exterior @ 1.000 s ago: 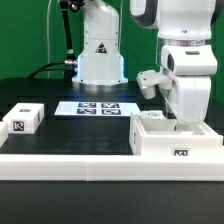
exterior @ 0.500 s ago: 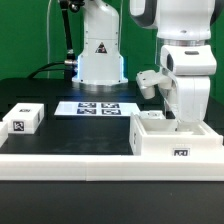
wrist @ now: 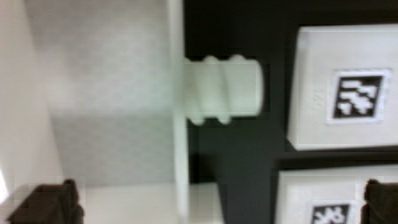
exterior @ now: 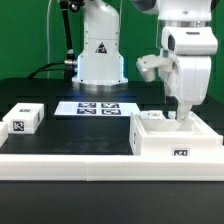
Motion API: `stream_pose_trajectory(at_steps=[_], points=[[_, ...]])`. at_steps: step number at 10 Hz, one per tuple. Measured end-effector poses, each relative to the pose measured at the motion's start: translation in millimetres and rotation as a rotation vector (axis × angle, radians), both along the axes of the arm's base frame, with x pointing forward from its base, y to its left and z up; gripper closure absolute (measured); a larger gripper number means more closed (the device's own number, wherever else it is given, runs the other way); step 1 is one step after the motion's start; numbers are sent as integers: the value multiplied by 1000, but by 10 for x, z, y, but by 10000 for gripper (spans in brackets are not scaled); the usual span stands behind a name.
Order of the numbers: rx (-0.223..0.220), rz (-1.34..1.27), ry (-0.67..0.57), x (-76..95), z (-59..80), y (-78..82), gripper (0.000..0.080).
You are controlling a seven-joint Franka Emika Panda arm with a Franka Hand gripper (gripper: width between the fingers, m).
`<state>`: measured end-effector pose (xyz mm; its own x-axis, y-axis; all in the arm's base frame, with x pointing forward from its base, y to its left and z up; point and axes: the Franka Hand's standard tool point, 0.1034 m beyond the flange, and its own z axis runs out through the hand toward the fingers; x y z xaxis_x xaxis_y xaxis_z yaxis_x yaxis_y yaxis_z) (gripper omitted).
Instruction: Assemble cabinet
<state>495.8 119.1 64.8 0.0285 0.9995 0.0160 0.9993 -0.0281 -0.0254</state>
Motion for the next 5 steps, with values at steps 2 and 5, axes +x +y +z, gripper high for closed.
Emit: stream_pose_trajectory(at_steps=[2, 5], points=[[3, -7, 2, -222, 36, 142, 2], [24, -29, 19, -560, -135, 393, 2]])
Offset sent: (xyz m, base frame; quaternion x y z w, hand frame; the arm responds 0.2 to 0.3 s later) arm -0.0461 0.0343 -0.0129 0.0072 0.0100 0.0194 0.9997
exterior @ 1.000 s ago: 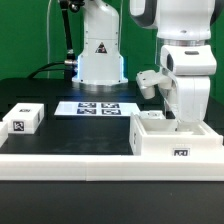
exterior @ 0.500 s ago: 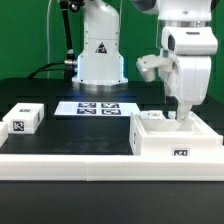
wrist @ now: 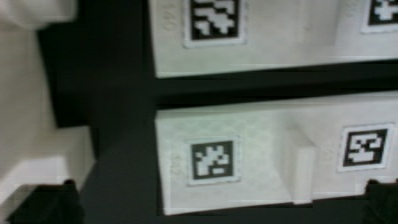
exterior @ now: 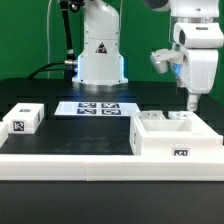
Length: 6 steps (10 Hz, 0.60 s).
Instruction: Assemble cabinet
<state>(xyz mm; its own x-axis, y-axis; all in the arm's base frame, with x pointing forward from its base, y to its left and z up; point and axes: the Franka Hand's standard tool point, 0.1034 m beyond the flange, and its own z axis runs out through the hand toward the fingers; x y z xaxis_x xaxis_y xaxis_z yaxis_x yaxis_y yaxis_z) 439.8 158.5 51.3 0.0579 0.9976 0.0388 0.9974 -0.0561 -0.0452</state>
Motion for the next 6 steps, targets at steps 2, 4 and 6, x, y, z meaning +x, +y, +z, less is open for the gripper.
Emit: stream_pose_trajectory(at_steps=[2, 4, 6], points=[[7, 0, 6, -67, -75, 34, 2], [7, -2, 8, -71, -84, 28, 2], [9, -4, 8, -80, -108, 26, 2]])
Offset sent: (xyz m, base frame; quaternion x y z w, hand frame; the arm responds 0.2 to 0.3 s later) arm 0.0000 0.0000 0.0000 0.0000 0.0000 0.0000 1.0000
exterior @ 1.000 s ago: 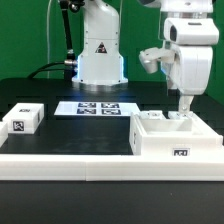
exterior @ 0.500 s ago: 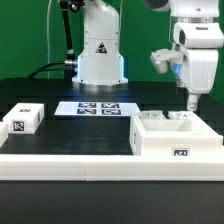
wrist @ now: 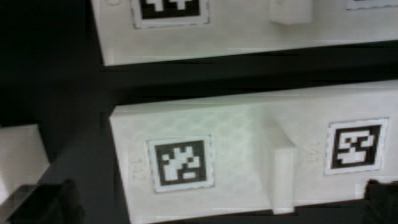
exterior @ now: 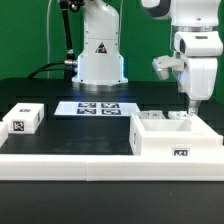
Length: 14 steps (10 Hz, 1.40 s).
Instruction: Assemble cabinet
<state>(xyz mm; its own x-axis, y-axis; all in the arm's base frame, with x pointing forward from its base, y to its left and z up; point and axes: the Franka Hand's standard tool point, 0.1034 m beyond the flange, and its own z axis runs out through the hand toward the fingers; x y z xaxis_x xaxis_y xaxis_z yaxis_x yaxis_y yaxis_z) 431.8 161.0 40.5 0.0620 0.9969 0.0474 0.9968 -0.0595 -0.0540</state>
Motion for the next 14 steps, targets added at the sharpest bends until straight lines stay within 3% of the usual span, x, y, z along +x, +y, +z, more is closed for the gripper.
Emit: stream_pose_trajectory(at_steps=[2, 7, 9, 10, 11, 12, 13, 14], points=[[23, 0, -10, -133, -149, 26, 2], [35, -2, -6, -197, -259, 56, 2], [35, -4, 0, -213, -288, 49, 251], [35, -5, 0, -213, -289, 46, 251], [35, -4, 1, -214, -295, 39, 438], [36, -8, 3, -216, -306, 23, 438], [35, -10, 4, -216, -307, 22, 687], [37, -10, -1, -201, -295, 24, 687]])
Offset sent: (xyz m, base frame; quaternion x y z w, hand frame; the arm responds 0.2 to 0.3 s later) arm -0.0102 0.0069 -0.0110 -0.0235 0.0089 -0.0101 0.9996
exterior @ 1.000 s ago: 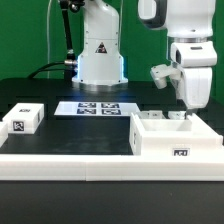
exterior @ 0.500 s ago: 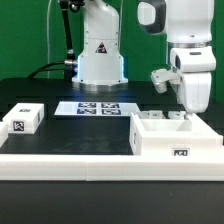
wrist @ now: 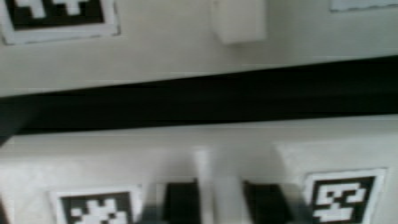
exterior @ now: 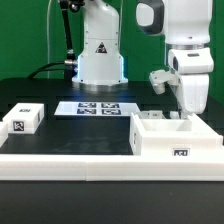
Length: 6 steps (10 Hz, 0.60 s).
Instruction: Assemble cabinet
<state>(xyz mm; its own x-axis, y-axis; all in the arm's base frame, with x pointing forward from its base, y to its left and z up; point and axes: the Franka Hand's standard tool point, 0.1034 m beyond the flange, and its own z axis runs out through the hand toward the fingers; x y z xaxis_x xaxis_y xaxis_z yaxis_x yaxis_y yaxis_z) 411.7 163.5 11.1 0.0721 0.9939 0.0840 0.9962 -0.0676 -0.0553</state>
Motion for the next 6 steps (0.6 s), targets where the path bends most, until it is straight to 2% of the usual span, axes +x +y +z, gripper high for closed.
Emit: stream_pose_trajectory(at_steps=[1, 4, 5, 6], points=[[0, 0, -1, 2, 2, 0, 730], [0, 0, -1, 3, 3, 0, 730], [-3, -2, 0, 2, 23, -7, 730], [-15, -1, 0, 2, 107, -39, 730]])
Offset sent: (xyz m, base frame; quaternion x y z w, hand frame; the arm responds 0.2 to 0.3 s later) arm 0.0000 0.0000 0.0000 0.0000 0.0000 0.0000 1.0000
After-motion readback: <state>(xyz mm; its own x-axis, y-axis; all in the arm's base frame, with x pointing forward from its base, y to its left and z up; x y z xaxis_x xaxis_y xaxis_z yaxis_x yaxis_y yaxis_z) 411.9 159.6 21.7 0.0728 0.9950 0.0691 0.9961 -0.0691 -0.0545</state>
